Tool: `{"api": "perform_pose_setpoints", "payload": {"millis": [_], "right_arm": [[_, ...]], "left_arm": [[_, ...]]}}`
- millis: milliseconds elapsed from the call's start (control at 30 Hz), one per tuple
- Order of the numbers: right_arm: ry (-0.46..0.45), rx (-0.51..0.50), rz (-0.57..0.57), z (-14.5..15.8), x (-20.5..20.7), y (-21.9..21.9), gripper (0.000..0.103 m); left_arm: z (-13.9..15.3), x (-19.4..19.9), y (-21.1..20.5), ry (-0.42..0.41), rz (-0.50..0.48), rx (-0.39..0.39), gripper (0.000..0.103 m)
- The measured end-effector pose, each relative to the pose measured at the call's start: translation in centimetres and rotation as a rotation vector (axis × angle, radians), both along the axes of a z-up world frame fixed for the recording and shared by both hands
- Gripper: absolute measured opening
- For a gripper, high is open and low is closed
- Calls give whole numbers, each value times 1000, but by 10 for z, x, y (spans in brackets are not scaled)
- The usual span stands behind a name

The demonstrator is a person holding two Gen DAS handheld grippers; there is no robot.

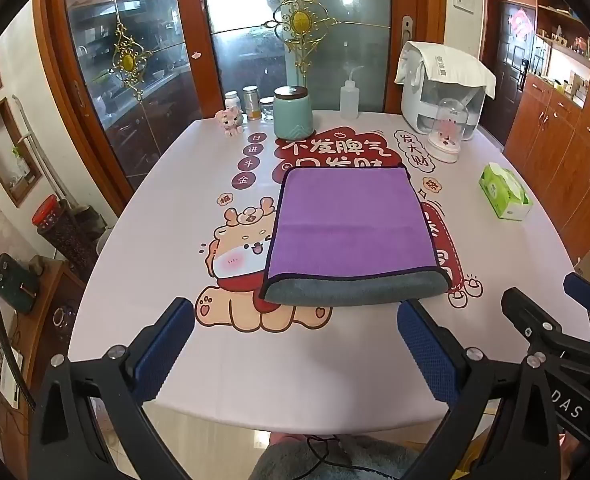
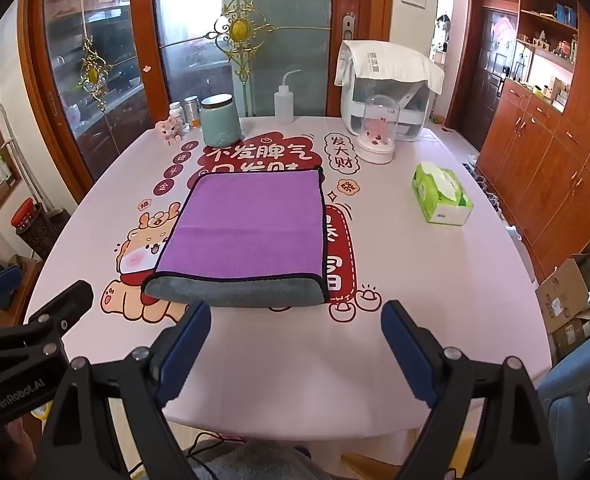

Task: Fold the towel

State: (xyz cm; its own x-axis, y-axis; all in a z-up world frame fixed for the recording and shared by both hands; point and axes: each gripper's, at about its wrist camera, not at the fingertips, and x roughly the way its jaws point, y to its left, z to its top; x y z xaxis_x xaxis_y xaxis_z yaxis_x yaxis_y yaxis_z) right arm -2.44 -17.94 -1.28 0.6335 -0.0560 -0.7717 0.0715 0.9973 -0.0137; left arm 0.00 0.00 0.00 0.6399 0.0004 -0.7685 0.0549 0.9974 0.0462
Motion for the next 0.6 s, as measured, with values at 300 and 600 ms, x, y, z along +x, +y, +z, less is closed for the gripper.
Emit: {"api": "perform_pose_setpoints", "payload": {"millis": [300,600], "right_arm": [[-6,-5,-10,-2,0,-1,88],[-3,-17,-18,-1,1,1,88]], "left_arm": [[0,0,0,-1,-1,-2,101],[-1,3,-3,1,-1,-3,101]]}}
